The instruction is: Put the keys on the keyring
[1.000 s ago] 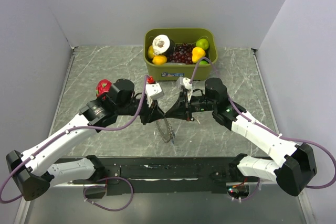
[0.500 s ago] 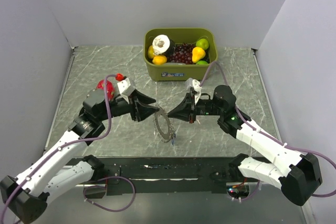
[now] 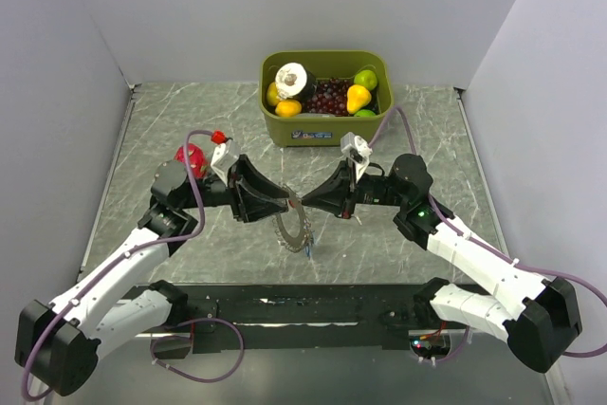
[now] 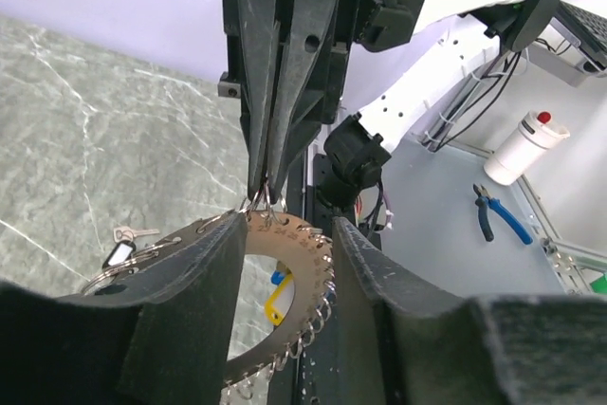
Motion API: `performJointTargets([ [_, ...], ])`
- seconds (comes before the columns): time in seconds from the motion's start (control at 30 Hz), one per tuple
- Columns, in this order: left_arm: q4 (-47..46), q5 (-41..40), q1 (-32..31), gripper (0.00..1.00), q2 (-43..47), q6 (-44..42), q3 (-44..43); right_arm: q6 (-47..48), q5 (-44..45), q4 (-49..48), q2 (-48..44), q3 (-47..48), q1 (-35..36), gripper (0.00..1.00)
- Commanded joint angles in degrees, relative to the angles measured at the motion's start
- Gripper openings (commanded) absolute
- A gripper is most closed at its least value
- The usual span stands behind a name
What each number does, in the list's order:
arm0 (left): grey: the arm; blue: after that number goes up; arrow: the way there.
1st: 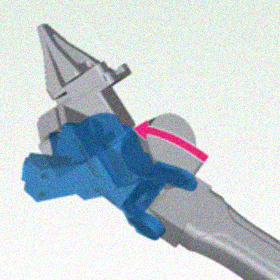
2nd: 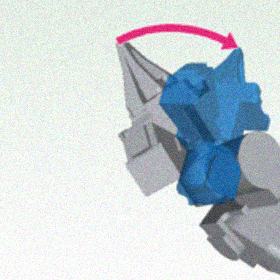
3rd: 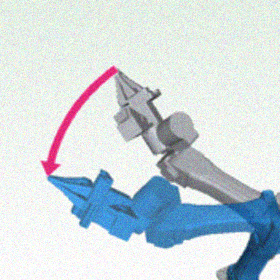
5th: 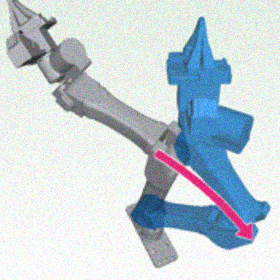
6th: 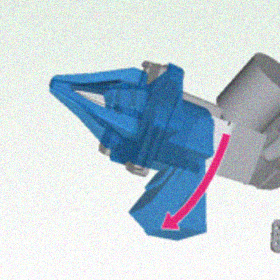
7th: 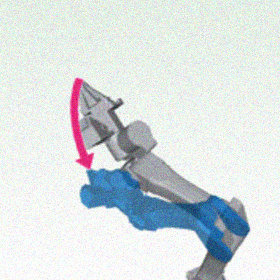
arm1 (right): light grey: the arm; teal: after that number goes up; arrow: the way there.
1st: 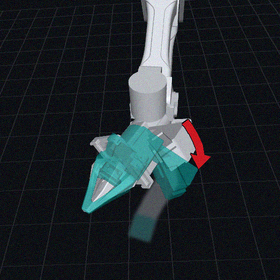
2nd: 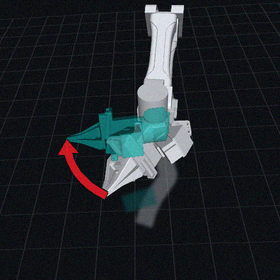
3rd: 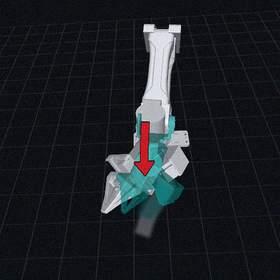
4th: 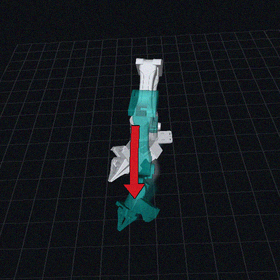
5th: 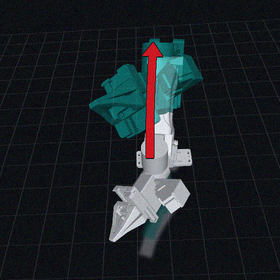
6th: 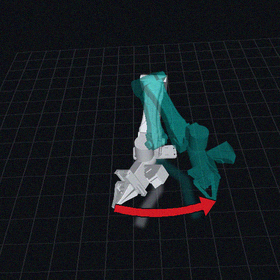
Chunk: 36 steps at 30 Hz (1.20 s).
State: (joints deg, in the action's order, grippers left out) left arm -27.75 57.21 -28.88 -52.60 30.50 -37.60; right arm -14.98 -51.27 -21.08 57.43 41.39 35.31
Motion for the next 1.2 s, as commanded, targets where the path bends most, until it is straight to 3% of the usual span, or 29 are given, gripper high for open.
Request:
performJointTargets([
  [0.0,0.1,1.8,0.2,0.46,-1.3,-1.1,-1.8,-2.8,1.3,-6.7,-0.6,1.3,-0.3,0.0],
  [0.37,-0.6,1.2,-0.5,0.39,-4.0,-1.1,-2.7,-3.0,0.6,-6.6,0.6,1.9,-0.3,0.0],
  [0.73,7.2,-2.4,-4.2,0.36,-6.9,-7.5,-7.2,-2.7,0.6,-6.5,0.5,1.6,-0.3,0.0],
  [0.87,10.3,-3.5,-4.9,0.29,-8.0,-9.1,-8.3,-2.8,0.6,-6.4,0.3,1.5,-0.3,0.0],
  [1.03,13.5,-6.1,-5.3,0.3,-7.7,-11.3,-8.9,-2.1,0.7,-5.3,-0.4,1.6,-0.3,0.0],
  [1.17,12.9,-6.1,-5.3,0.39,-5.7,-11.2,-8.4,-1.6,0.7,-5.0,-0.7,1.6,-0.3,0.0],
])
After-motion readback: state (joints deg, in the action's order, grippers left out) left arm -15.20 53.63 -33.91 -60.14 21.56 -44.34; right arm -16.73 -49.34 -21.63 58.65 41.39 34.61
